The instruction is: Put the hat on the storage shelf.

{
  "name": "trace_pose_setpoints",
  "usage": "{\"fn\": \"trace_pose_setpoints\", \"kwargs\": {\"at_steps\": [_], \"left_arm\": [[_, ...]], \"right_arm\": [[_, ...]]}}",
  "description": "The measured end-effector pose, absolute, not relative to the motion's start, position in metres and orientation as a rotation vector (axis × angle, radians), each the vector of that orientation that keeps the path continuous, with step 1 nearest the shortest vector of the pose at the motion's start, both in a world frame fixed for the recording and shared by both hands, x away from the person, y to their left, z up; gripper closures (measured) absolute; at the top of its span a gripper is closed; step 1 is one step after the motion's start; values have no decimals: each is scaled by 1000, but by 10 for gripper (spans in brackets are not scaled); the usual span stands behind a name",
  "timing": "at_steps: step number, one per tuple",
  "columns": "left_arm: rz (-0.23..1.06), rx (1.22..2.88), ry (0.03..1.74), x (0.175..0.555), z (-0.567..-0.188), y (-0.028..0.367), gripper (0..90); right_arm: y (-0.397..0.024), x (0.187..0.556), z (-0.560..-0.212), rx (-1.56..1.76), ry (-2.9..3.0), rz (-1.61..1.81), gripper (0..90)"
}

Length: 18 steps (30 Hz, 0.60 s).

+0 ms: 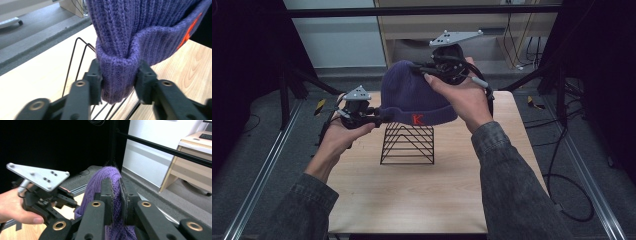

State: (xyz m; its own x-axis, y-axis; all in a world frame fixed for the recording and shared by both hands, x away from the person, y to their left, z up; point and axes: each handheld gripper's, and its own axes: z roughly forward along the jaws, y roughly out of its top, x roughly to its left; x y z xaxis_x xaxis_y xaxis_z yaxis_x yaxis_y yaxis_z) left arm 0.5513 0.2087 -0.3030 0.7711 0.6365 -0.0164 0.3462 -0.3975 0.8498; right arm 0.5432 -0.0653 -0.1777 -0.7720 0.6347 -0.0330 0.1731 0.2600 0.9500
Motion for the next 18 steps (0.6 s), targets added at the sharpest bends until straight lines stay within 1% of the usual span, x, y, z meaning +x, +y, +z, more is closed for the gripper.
{"fn": "trace_pose_setpoints", "kwargs": {"at_steps": [5,10,18], "left_arm": [[419,2008,759,547,-297,216,694],[471,2023,782,539,-291,226,704],[476,2041,794,529,-283,236,705]], "right_arm": [[-70,549,-180,756,2119,1507,821],[-67,555,-184,770,2125,1481,820],[-56,566,-193,792,2143,1451,819]]}}
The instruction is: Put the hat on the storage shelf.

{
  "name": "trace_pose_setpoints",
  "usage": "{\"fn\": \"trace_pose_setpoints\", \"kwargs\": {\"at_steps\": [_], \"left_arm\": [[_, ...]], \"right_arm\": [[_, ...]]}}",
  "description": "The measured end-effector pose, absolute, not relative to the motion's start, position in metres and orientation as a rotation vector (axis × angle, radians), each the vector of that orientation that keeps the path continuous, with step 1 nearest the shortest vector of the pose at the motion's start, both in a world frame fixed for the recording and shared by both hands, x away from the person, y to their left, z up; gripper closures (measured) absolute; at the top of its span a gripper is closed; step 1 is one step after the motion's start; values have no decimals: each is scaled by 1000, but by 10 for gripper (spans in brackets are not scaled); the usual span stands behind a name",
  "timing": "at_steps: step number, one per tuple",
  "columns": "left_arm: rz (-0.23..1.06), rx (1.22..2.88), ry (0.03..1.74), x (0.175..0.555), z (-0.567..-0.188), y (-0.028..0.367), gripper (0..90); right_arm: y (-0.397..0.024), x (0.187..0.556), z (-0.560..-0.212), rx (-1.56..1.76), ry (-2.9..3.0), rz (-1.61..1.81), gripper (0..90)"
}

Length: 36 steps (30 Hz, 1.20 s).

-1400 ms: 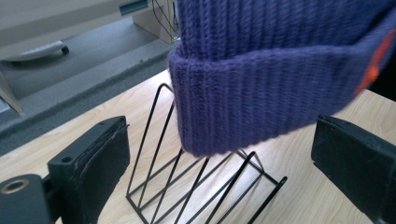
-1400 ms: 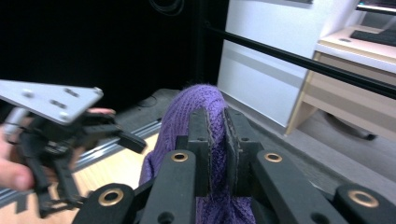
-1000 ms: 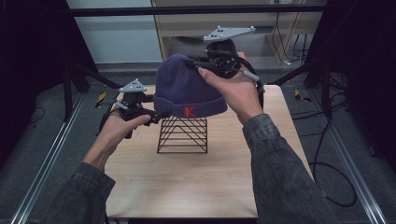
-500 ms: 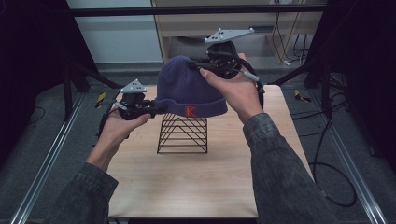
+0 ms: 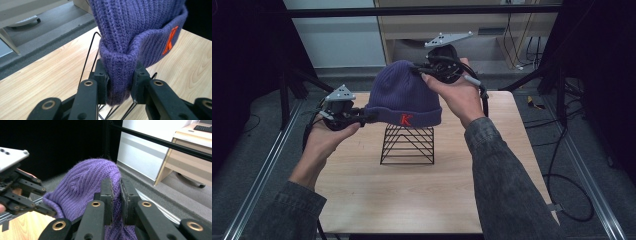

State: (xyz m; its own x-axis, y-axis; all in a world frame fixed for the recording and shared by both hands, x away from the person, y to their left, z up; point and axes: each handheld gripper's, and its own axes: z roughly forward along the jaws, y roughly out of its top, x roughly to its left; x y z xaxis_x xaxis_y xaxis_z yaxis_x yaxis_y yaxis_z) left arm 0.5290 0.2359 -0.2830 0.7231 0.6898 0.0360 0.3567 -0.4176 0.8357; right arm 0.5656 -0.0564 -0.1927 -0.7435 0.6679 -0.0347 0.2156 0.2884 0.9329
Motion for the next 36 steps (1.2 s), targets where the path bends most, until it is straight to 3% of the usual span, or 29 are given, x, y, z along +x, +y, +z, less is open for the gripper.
{"fn": "trace_pose_setpoints", "kwargs": {"at_steps": [36], "left_arm": [[418,2096,851,537,-331,232,692]], "right_arm": [[-57,563,-237,791,2251,1351,813]]}}
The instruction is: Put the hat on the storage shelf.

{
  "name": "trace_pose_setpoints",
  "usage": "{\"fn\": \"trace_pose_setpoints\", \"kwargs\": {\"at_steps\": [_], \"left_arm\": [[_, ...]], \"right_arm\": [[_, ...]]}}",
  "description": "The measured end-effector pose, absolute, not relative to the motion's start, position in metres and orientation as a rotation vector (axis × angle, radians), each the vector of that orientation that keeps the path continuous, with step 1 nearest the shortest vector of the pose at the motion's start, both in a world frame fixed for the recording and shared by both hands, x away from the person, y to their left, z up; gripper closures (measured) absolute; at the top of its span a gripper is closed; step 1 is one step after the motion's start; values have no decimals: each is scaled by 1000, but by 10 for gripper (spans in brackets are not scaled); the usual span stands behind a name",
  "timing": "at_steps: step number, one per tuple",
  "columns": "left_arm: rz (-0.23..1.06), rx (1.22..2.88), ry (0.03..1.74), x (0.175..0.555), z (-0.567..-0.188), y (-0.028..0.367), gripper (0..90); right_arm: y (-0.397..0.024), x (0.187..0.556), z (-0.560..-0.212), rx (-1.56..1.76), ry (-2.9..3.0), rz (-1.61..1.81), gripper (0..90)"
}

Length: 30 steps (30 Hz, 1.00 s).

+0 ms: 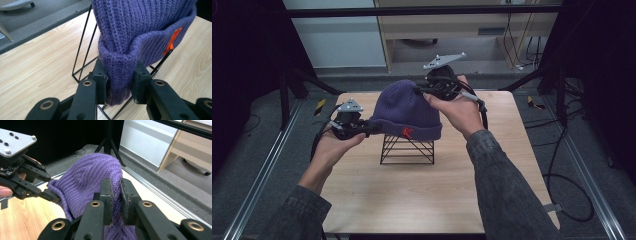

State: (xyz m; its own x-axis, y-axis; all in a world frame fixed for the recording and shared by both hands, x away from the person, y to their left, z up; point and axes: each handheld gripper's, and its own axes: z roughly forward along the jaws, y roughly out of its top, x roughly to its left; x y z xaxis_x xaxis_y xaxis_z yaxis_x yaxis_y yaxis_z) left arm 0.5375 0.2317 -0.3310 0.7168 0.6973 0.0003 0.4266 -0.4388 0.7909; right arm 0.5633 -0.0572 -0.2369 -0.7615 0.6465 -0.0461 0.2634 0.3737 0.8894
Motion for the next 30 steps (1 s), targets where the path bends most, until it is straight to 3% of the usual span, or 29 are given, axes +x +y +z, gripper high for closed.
{"fn": "trace_pose_setpoints", "kwargs": {"at_steps": [30], "left_arm": [[408,2119,858,536,-352,231,686]], "right_arm": [[-59,551,-256,794,2307,1315,807]]}}
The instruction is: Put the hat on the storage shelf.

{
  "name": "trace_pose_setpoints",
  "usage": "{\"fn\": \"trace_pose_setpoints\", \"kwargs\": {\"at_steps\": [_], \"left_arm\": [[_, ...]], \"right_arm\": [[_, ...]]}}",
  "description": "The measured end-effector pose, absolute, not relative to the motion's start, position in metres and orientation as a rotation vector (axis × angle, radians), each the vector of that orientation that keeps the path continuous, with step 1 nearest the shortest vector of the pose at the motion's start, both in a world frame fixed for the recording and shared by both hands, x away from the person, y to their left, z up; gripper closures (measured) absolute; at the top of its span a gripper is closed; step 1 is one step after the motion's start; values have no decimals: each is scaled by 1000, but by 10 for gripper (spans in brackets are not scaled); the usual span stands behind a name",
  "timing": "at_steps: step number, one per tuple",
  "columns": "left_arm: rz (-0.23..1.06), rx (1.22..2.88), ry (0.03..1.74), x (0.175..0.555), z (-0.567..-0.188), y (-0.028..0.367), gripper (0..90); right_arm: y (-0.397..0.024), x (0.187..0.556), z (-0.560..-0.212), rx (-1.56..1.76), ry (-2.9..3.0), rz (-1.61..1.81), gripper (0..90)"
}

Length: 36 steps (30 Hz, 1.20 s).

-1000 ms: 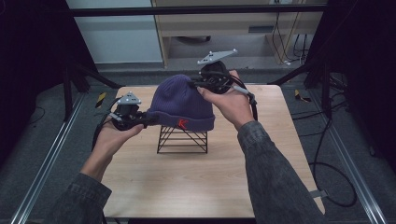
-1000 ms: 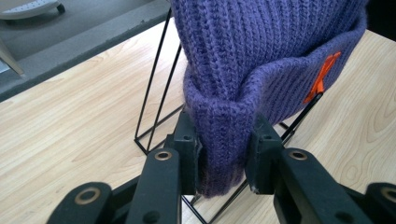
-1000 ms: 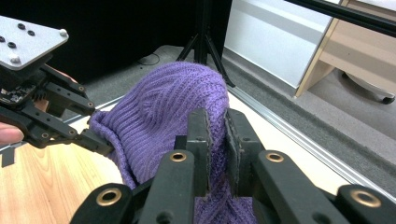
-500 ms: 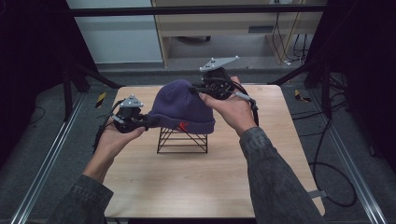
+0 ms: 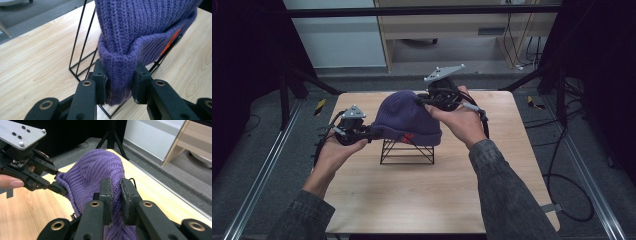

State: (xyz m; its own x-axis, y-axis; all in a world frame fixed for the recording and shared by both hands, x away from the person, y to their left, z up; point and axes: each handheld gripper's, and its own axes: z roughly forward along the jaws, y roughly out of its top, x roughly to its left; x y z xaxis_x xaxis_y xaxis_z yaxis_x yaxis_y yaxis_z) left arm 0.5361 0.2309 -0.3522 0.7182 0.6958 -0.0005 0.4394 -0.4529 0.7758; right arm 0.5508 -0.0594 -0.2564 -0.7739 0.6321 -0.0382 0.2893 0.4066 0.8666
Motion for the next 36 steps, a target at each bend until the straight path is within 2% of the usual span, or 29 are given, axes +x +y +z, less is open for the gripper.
{"fn": "trace_pose_setpoints", "kwargs": {"at_steps": [19,36], "left_arm": [[390,2114,869,534,-363,235,681],[367,2144,884,535,-387,235,657]], "right_arm": [[-53,551,-264,777,2332,1283,806],[-50,549,-286,790,2383,1247,805]]}}
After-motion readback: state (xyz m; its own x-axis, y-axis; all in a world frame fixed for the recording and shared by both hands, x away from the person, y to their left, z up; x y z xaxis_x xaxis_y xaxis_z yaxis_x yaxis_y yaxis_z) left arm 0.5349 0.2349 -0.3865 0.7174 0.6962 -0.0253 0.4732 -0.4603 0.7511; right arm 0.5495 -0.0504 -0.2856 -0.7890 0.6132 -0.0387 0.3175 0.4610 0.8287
